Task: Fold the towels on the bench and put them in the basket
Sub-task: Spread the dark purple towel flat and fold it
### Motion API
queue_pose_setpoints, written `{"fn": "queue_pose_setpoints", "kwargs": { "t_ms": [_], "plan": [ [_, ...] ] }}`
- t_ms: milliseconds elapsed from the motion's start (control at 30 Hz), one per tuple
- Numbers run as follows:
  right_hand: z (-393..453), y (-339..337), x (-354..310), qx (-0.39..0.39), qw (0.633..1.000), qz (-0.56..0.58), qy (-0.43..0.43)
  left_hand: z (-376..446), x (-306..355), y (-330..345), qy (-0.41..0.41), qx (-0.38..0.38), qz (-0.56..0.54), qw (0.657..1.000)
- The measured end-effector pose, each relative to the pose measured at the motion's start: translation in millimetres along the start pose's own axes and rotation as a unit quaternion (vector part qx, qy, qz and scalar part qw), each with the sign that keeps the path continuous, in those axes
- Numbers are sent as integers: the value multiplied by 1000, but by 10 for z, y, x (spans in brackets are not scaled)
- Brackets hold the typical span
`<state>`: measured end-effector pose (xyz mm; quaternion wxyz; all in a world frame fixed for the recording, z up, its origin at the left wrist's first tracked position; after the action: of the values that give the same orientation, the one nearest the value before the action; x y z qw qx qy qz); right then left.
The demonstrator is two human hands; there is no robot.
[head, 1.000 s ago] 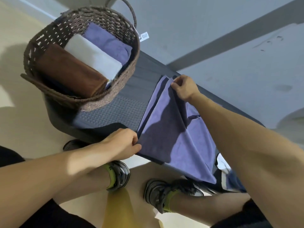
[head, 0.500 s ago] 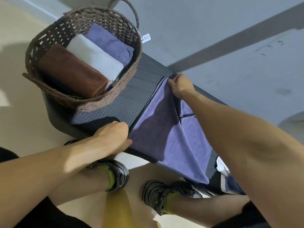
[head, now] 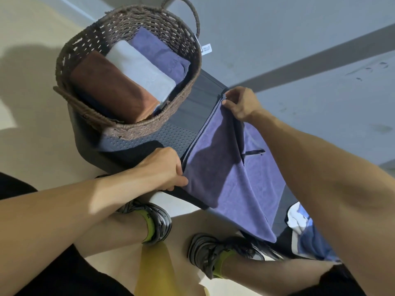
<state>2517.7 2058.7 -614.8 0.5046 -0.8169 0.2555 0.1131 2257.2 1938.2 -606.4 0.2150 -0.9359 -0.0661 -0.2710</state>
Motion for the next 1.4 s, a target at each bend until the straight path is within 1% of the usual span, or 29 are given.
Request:
{"fn": "queue_pose_setpoints", "kwargs": {
  "t_ms": [67, 133, 267, 367, 500, 600, 667, 767, 867, 933, 967, 1033, 1067, 1133, 1200, 1267, 1333, 1400],
  "plan": [
    [20, -21, 5, -13, 999, 37, -1, -16, 8, 10, -3, -13, 18, 1000],
    [42, -47, 42, -18, 998, 63, 7, -18, 4, 9, -2, -8, 31, 999],
    [98, -42, 84, -23, 999, 32, 8, -1, -86, -39, -8, 29, 14, 999],
    [149, 5, 64, 4, 1000, -11, 8, 10, -172, -55, -3, 37, -27, 999],
    [194, 76, -17, 38, 998, -58, 0, 60, -298, -9, -14, 11, -130, 991],
    [210, 135, -112, 68, 995, -66, -36, 89, -344, -11, -19, 15, -153, 988],
    [243, 199, -170, 78, 993, -81, -40, 102, -369, -37, -32, 19, -151, 988],
    [305, 234, -234, 81, 990, -111, -7, 111, -379, -93, -40, 18, -66, 997],
    [334, 160, -243, 56, 986, -157, 27, 99, -325, -149, -24, 24, 42, 999],
    [273, 58, -242, 46, 987, -145, 45, 89, -288, -195, -32, 16, 101, 994],
    [208, 5, -242, 42, 991, -125, 35, 93, -275, -227, -43, 14, 134, 990],
    [-35, -111, -234, 52, 995, -84, -24, 112, -238, -284, -55, 32, 196, 979],
    [-200, -172, -201, 68, 994, -68, -52, 120, -193, -302, -44, 53, 210, 975],
    [-551, -258, -54, 83, 993, -57, -68, 121, -58, -292, 24, 107, 185, 977],
    [-885, -297, 217, 52, 996, -63, -26, 91, 110, -241, 127, 151, 139, 970],
    [-1195, -272, 526, -11, 997, -71, 34, 82, 252, -157, 212, 147, 160, 953],
    [-1443, -207, 780, -62, 994, -50, 80, 125, 336, -66, 241, 123, 214, 939],
    [-1609, -92, 927, -80, 992, 1, 98, 204, 363, 1, 214, 105, 266, 934]
  ]
}}
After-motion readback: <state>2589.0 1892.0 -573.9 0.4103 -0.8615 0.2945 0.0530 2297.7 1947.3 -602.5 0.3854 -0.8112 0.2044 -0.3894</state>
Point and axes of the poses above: each hand's wrist, its own z-axis towards the middle knuckle, its own y-axis out of the palm, x = y × z, the point moved 3 cm from there along z, towards the middle knuckle, and after that the axes turned 12 degrees about -x, right-handed, at the moved point
